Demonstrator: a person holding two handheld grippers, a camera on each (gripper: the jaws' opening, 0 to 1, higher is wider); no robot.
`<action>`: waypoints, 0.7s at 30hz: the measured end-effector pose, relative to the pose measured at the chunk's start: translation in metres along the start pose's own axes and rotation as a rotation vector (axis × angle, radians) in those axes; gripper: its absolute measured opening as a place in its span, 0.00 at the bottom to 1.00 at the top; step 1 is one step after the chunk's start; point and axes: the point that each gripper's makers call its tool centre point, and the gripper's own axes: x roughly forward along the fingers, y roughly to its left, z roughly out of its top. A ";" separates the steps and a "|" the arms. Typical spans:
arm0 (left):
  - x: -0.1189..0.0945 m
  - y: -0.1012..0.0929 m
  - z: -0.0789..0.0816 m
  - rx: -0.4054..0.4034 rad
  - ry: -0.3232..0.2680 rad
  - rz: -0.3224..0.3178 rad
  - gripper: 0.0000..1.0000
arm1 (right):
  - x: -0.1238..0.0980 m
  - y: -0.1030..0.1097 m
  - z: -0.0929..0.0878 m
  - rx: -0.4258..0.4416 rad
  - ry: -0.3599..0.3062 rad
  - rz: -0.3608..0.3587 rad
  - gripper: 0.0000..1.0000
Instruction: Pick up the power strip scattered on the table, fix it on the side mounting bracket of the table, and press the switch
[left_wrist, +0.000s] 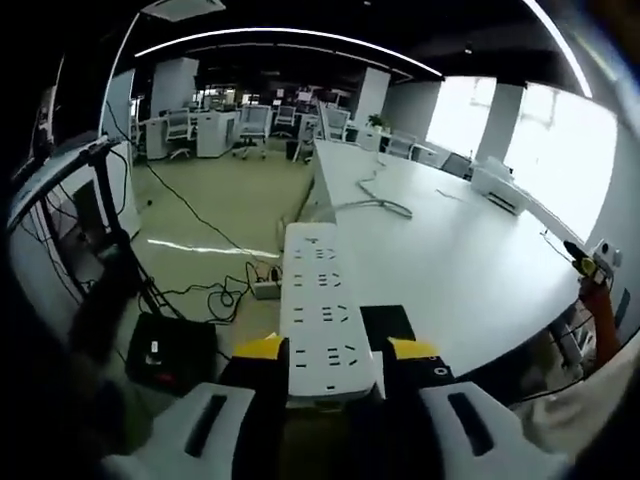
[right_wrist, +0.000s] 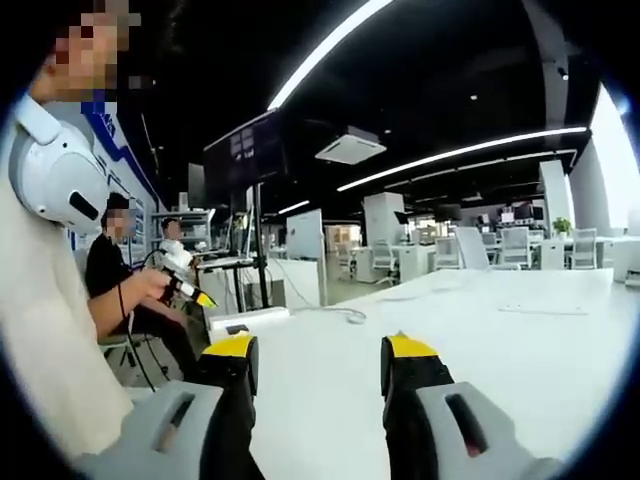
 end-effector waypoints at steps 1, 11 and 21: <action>0.000 0.000 0.000 -0.001 0.002 0.000 0.41 | 0.000 0.000 0.000 0.000 0.000 0.001 0.45; 0.009 0.002 -0.005 -0.002 0.045 0.024 0.41 | 0.001 0.000 -0.003 0.011 -0.005 0.012 0.45; 0.010 0.002 -0.010 0.015 0.069 0.030 0.40 | 0.004 0.001 -0.004 0.012 -0.003 0.011 0.45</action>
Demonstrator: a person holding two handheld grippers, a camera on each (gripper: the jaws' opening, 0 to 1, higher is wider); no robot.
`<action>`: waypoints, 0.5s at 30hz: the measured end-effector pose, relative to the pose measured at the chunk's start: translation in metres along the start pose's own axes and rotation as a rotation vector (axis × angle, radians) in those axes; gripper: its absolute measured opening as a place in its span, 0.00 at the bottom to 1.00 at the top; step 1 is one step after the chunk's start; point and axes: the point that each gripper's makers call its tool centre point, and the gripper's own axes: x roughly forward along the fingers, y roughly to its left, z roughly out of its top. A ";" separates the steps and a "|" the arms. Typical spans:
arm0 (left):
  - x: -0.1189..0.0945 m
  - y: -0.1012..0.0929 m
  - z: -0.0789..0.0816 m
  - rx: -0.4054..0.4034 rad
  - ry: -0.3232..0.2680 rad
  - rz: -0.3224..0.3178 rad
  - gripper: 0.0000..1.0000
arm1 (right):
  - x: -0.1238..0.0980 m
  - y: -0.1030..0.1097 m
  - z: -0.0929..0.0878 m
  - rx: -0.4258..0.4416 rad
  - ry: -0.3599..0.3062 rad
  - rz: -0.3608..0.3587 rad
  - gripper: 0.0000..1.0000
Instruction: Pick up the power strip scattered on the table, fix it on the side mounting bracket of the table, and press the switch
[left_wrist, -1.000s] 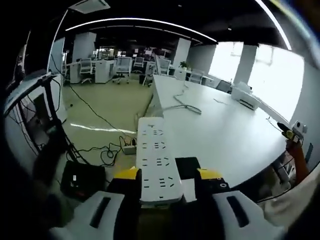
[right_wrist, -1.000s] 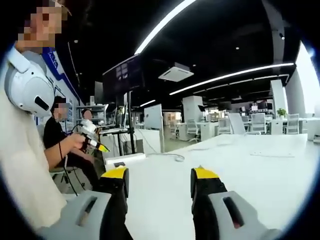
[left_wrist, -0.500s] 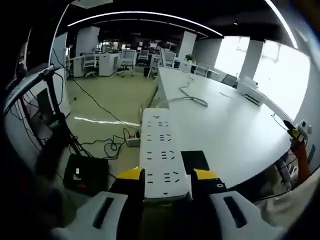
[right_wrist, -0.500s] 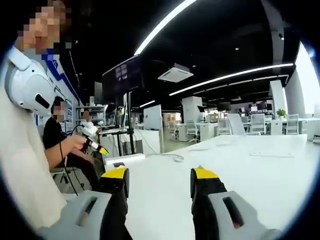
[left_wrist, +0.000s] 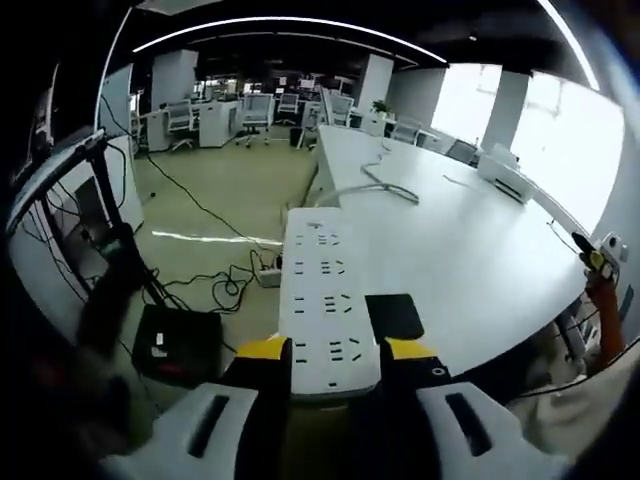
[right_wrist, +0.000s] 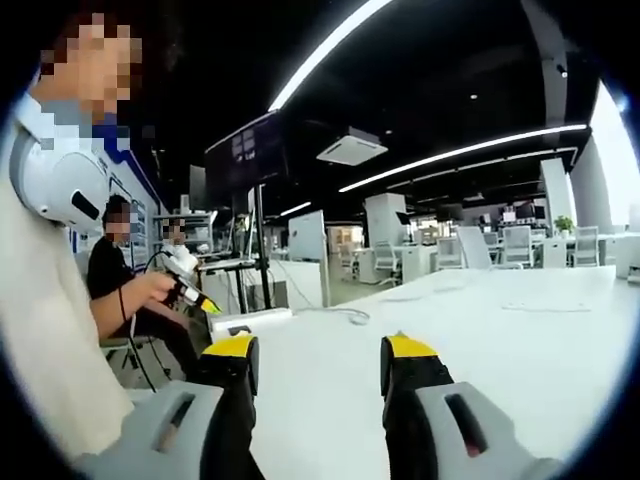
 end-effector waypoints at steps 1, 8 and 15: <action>0.001 0.001 -0.001 -0.001 0.006 0.002 0.40 | 0.001 0.001 -0.001 -0.001 0.002 0.001 0.45; 0.005 0.002 -0.008 -0.011 0.030 0.001 0.40 | 0.001 0.001 -0.002 0.001 0.004 0.000 0.45; 0.007 0.004 -0.012 -0.015 0.056 0.010 0.36 | 0.001 0.001 -0.002 0.004 0.005 -0.006 0.44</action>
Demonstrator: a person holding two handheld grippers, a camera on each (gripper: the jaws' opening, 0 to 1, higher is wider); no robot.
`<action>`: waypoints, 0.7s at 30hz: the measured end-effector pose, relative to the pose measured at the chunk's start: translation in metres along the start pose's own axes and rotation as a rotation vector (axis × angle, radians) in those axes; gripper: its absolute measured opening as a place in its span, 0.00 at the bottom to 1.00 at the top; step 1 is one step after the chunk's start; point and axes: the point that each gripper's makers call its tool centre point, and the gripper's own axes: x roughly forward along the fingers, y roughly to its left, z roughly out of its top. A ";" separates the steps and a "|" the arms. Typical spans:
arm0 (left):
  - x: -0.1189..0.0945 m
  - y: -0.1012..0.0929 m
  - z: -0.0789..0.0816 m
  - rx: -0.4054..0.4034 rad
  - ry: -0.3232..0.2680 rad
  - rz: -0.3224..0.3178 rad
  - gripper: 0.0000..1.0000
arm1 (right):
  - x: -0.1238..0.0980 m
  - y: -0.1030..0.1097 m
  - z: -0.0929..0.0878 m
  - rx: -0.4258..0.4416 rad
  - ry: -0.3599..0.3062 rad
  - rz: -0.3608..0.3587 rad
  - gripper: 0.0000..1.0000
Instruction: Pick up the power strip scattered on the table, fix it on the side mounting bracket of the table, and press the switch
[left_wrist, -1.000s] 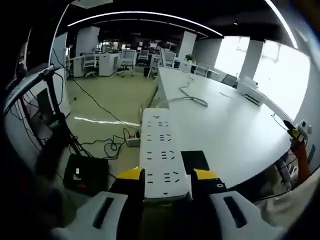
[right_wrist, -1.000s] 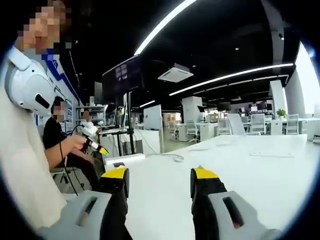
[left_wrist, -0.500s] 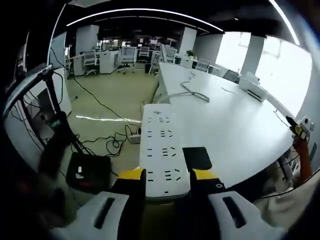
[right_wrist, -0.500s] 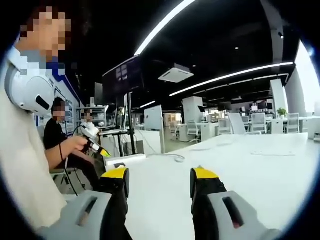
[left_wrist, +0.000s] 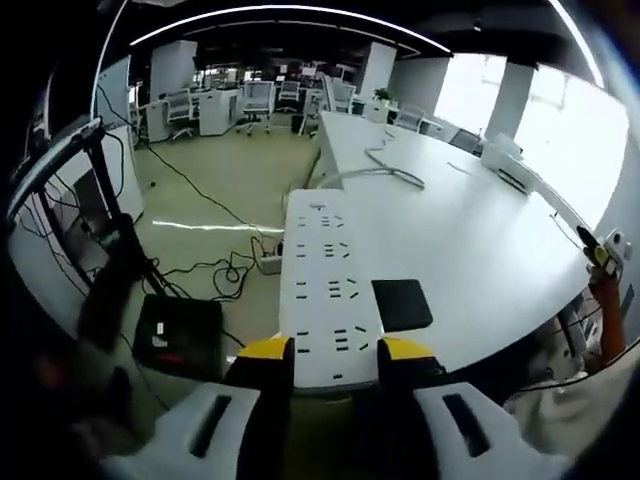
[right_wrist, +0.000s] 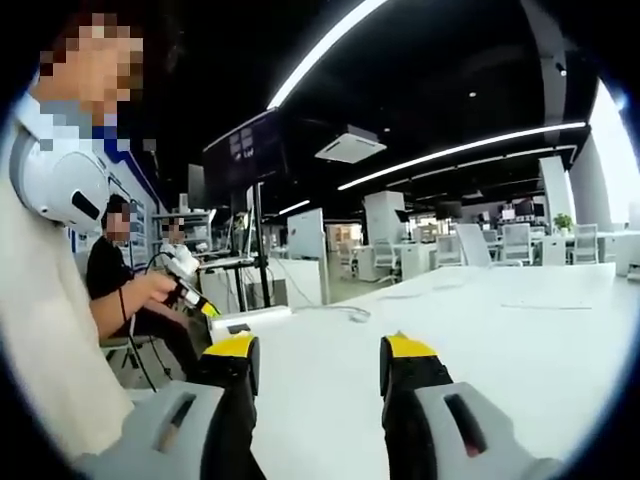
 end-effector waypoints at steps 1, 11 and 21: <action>0.000 0.001 -0.001 0.005 0.006 0.007 0.35 | 0.000 0.000 0.000 0.001 0.000 0.000 0.44; 0.003 0.001 -0.001 0.046 0.053 0.042 0.36 | 0.003 0.000 -0.004 0.008 0.003 0.002 0.44; 0.002 -0.004 -0.003 0.061 0.098 0.038 0.31 | 0.007 0.001 -0.005 0.013 0.002 0.008 0.44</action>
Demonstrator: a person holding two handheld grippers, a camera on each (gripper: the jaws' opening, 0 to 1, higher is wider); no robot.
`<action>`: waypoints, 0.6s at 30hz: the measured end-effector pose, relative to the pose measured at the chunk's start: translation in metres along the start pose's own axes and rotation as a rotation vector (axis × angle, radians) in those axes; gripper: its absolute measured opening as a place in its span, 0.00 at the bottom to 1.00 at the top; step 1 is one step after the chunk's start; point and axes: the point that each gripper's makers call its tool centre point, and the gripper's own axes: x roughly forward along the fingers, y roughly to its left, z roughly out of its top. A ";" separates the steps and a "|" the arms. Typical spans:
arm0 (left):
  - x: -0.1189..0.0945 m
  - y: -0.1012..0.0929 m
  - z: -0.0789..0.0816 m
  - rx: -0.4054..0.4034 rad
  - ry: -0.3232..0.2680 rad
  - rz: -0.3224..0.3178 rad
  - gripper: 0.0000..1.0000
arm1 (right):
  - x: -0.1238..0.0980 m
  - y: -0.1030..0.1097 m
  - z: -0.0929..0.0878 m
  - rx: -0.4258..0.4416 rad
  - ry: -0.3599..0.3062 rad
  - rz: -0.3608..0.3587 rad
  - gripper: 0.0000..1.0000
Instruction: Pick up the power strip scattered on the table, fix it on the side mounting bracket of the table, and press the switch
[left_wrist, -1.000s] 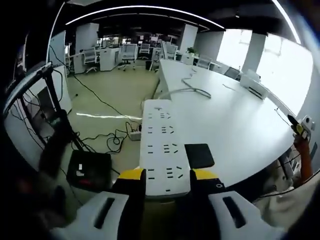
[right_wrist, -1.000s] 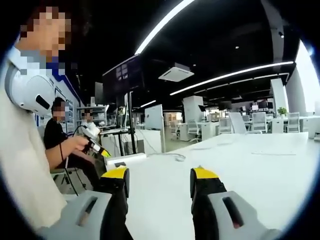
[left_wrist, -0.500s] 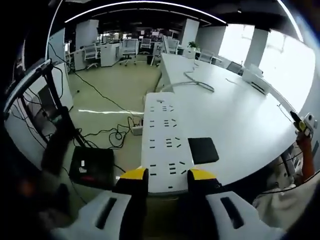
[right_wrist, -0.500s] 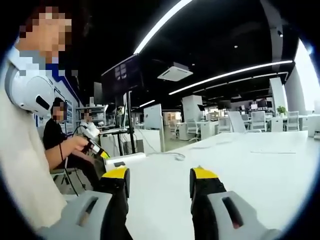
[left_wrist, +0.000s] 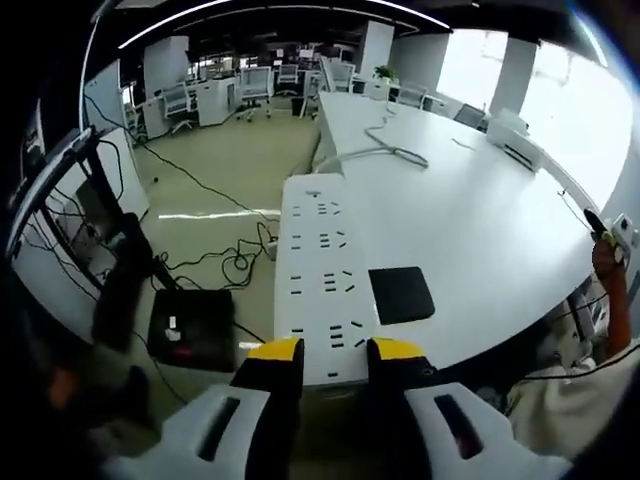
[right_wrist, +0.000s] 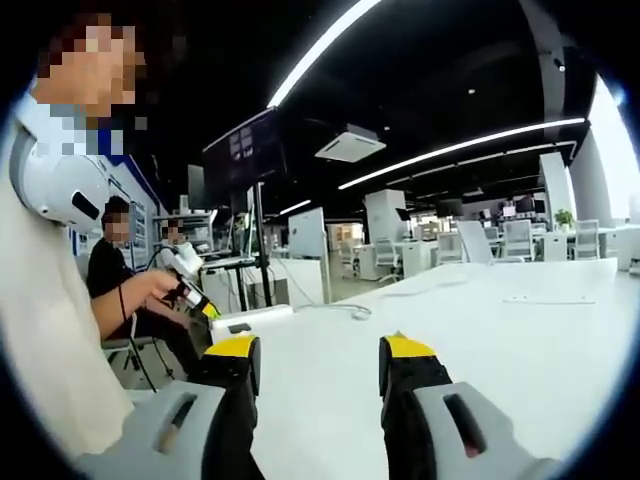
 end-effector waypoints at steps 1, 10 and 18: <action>0.000 0.000 0.000 0.000 0.002 0.000 0.31 | 0.000 0.000 0.000 0.000 0.000 0.000 0.43; 0.000 -0.001 0.000 0.026 0.006 -0.003 0.31 | 0.001 -0.002 -0.001 -0.002 0.008 0.002 0.43; 0.000 -0.002 0.000 0.035 0.010 -0.008 0.31 | 0.005 -0.004 0.004 -0.006 0.006 0.007 0.43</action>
